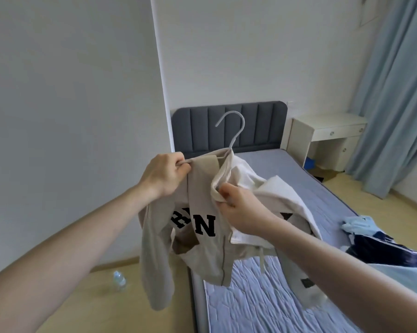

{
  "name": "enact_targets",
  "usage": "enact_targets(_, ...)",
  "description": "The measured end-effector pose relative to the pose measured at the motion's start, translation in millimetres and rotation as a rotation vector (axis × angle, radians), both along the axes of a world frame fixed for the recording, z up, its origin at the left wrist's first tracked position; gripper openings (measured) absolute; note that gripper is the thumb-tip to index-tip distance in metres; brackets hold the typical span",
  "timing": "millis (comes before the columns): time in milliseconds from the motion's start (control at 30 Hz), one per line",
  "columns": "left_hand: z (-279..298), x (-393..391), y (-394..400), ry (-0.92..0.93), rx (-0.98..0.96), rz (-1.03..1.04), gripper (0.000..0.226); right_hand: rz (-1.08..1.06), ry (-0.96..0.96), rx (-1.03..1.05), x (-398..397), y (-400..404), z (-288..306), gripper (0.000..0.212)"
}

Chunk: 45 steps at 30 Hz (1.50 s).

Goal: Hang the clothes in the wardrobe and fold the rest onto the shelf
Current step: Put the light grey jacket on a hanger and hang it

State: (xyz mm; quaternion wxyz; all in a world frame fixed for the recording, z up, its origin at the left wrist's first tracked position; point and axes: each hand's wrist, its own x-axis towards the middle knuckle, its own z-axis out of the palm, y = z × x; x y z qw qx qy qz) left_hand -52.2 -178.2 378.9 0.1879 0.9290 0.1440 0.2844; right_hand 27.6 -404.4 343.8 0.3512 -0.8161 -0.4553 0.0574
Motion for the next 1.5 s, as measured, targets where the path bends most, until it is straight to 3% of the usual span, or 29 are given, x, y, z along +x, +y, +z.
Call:
enact_targets(67, -1, 2, -3, -0.002, -0.019, 0.006, 0.042, 0.047, -0.02, -0.043, 7, 4, -10, 0.014)
enact_targets(167, -1, 0, -2, -0.015, -0.046, 0.017, 0.045, 0.121, -0.084, -0.156, 18, -7, -7, 0.044)
enact_targets(300, 2, -6, 5, -0.061, -0.1, 0.033, 0.044, -0.124, -0.342, 0.151, 60, -38, 13, 0.027)
enact_targets(333, 3, -6, 6, -0.075, -0.116, 0.031, 0.043, -0.187, -0.354, 0.192, 76, -41, 15, 0.04)
enact_targets(400, 8, -4, 3, -0.09, -0.121, 0.022, 0.039, -0.189, -0.311, 0.086, 106, -39, 15, 0.063)
enact_targets(500, 9, 2, -4, -0.056, -0.107, 0.03, 0.035, -0.083, -0.211, -0.125, 128, -27, 5, 0.031)
enact_targets(567, 2, 3, -3, -0.015, -0.11, 0.052, 0.035, -0.054, -0.153, -0.132, 138, -22, -1, 0.042)
enact_targets(700, -10, 0, 2, 0.033, -0.121, 0.123, 0.035, 0.017, -0.384, -0.169, 158, -15, -5, 0.051)
enact_targets(767, -13, 1, 1, 0.078, -0.109, 0.161, 0.037, 0.056, -0.424, -0.074, 163, -7, -7, 0.048)
enact_targets(933, -15, 2, 3, 0.213, -0.118, 0.253, 0.041, 0.076, -0.252, 0.312, 137, 23, 11, 0.042)
enact_targets(1067, -8, -10, 8, 0.11, -0.194, 0.329, 0.041, 0.163, -0.067, 0.447, 106, 45, 24, 0.036)
enact_targets(1167, -9, -24, 4, -0.009, -0.164, 0.365, 0.042, 0.259, -0.066, 0.318, 111, 53, 25, 0.013)
enact_targets(1267, -14, -36, 1, -0.075, -0.141, 0.398, 0.04, 0.275, 0.09, 0.123, 125, 65, 37, 0.043)
enact_targets(1300, -16, -41, 1, -0.088, -0.139, 0.412, 0.04, 0.294, 0.066, 0.062, 127, 70, 40, 0.04)
enact_targets(1367, -16, -53, 4, -0.1, -0.136, 0.435, 0.039, 0.323, -0.24, -0.08, 124, 84, 42, 0.02)
enact_targets(1433, -16, -70, 10, -0.097, -0.142, 0.448, 0.039, 0.364, -0.421, -0.149, 115, 101, 41, 0.038)
enact_targets(1500, -15, -90, 19, -0.106, -0.153, 0.474, 0.036, 0.466, -0.379, -0.1, 102, 117, 38, 0.048)
